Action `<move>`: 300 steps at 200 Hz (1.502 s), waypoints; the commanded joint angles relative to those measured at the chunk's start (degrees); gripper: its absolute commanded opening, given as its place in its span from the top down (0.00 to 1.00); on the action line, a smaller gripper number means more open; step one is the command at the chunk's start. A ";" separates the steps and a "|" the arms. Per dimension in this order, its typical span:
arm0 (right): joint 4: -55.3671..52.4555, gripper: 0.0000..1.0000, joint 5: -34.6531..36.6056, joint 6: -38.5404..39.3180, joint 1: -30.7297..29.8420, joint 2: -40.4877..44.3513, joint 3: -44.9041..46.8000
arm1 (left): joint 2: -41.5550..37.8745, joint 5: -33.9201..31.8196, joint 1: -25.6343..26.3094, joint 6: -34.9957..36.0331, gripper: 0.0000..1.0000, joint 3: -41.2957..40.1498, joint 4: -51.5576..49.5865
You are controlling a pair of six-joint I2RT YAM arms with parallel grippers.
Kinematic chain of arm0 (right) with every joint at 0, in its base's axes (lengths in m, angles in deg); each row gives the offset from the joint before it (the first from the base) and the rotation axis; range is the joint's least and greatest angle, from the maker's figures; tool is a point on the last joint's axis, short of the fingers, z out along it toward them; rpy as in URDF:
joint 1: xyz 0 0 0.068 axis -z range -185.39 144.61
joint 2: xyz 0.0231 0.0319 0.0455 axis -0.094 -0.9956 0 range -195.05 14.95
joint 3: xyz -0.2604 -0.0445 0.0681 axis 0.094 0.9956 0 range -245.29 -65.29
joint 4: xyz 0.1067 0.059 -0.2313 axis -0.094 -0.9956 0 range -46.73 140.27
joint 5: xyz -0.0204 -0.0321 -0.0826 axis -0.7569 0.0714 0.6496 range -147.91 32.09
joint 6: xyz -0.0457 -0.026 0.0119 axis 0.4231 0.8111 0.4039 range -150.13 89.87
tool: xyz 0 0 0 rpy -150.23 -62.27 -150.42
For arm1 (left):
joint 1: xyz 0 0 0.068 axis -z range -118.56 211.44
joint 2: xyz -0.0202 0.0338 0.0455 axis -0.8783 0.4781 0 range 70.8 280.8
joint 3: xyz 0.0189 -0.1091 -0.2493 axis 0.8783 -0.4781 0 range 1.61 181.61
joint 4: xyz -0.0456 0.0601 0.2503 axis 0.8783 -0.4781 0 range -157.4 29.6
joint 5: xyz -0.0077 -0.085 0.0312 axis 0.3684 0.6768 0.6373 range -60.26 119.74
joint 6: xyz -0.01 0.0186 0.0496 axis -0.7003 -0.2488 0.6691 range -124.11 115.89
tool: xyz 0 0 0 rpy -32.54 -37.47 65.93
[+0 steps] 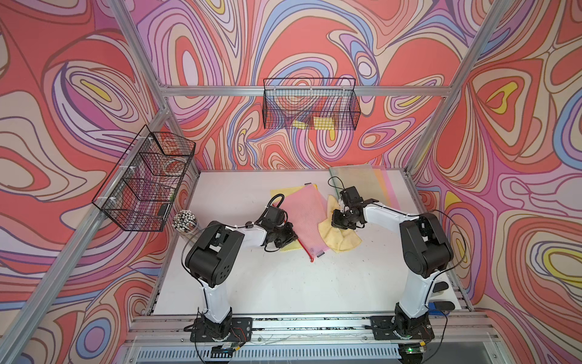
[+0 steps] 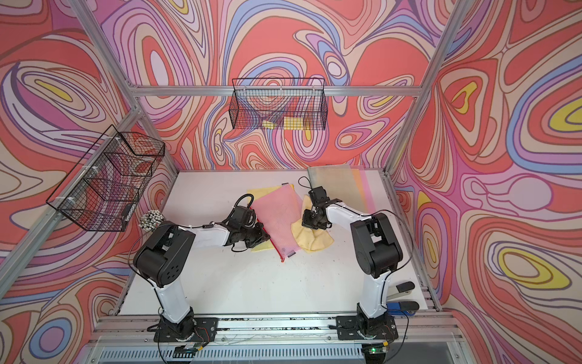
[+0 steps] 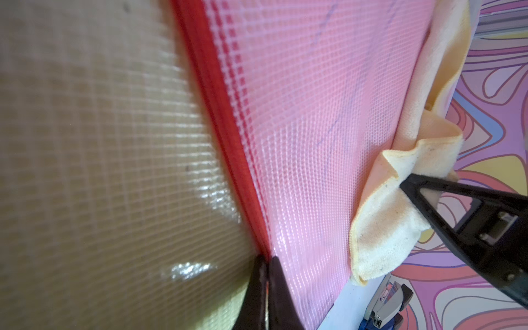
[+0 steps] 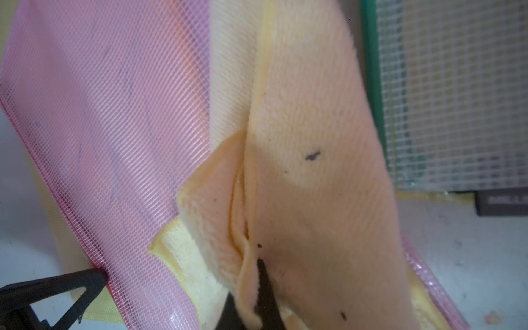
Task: Wipe the document bag
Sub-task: Wipe the dirt from the document bag.
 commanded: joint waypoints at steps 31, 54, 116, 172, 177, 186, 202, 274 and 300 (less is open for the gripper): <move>-2.50 1.00 -0.99 -0.32 -2.03 5.29 -1.53 | -1.12 2.82 0.33 7.37 1.00 1.22 -4.88; -3.80 1.00 -3.78 -0.14 -3.99 7.98 -4.59 | -4.28 5.07 0.34 16.05 1.00 2.24 -11.72; 0.44 1.00 -12.11 -1.48 -9.47 0.43 -8.28 | -7.21 6.06 0.29 26.66 1.00 2.25 -23.95; 6.49 1.00 -16.83 -4.41 -10.58 -2.39 -2.07 | -6.59 1.86 -3.10 22.10 1.00 -0.02 -19.69; 6.79 1.00 -16.80 -4.78 -10.58 -2.59 -1.15 | -6.59 1.97 -3.33 21.77 1.00 -0.25 -18.65; 6.66 1.00 -15.22 -5.23 -10.35 -2.86 0.48 | -6.59 2.18 -3.61 21.49 1.00 -0.39 -17.80; 7.49 1.00 -13.91 -5.45 -9.06 -2.39 3.92 | -6.29 2.26 -3.87 21.66 1.00 0.10 -17.85; 7.00 1.00 -15.13 -6.59 -1.68 2.18 9.93 | -5.03 2.86 -3.94 21.51 1.00 0.03 -17.26; 9.13 1.00 -17.34 -9.49 -8.13 -0.51 3.78 | -4.58 4.27 -3.97 20.30 1.00 -0.39 -15.02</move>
